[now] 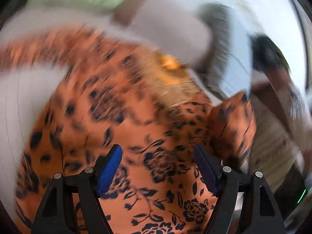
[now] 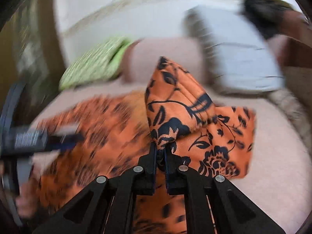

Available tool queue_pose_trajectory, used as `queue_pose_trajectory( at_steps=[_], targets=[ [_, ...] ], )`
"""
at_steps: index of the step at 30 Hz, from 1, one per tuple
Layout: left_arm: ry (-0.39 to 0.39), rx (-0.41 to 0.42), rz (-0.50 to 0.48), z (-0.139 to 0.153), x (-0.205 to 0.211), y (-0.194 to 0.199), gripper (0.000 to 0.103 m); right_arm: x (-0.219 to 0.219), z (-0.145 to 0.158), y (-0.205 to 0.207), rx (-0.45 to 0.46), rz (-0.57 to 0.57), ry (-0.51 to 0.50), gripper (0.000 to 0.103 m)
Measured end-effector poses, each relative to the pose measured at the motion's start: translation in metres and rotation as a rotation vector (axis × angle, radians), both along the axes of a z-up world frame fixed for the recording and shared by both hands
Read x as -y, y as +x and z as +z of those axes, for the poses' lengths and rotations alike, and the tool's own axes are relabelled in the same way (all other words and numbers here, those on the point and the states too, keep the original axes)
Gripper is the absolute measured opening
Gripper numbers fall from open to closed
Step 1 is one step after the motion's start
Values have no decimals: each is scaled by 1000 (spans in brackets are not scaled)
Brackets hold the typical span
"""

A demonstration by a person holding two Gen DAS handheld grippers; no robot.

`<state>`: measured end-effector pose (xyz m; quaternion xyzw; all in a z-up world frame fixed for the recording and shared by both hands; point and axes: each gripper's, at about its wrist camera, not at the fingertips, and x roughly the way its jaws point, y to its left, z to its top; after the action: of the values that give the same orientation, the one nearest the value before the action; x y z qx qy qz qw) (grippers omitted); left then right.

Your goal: Fold small clothes

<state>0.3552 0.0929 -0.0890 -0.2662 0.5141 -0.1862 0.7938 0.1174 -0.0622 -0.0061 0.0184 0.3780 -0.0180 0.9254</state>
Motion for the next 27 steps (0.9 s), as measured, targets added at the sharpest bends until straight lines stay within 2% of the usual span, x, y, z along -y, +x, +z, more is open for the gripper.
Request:
queue_pose_trajectory(
  at_steps=[2, 4, 7, 9, 11, 13, 15, 17, 18, 19, 20, 21, 22, 24, 27],
  targets=[
    [-152, -128, 43, -25, -17, 8, 74, -27, -31, -3, -92, 81, -13, 6],
    [-205, -158, 51, -32, -24, 11, 74, -45, -55, -3, -179, 130, -12, 7],
    [-184, -147, 50, -32, -29, 13, 75, -71, -63, -12, -211, 183, -58, 7],
    [-185, -148, 61, -33, -33, 14, 75, -84, -58, -17, -194, 233, -83, 7],
    [-183, -174, 65, -38, -35, 16, 75, -97, -56, -17, -194, 303, -143, 14],
    [-173, -206, 53, -41, -31, 19, 75, -108, -86, -6, -311, 358, -209, 16],
    [-170, -227, 54, -45, -30, 18, 75, -106, -104, -4, -399, 370, -203, 17],
    [-150, -241, 44, -46, -24, 20, 75, -107, -95, -9, -394, 443, -223, 26],
    [-123, -248, 36, -47, -22, 20, 75, -105, -90, -9, -410, 485, -213, 38],
    [-93, -256, 32, -48, -20, 20, 74, -97, -78, -12, -406, 525, -186, 44],
    [-67, -269, 28, -49, -18, 20, 74, -87, -68, -14, -382, 524, -170, 49],
    [-47, -283, 20, -51, -16, 19, 74, -76, -61, -16, -362, 512, -149, 63],
    [-30, -290, 11, -51, -13, 19, 74, -60, -52, -12, -359, 505, -102, 72],
    [16, -291, -9, -44, -6, 19, 74, -25, -42, 2, -346, 440, -7, 72],
    [123, -272, -49, -36, 7, 11, 73, 31, -36, 23, -343, 241, 196, 71]
  ],
)
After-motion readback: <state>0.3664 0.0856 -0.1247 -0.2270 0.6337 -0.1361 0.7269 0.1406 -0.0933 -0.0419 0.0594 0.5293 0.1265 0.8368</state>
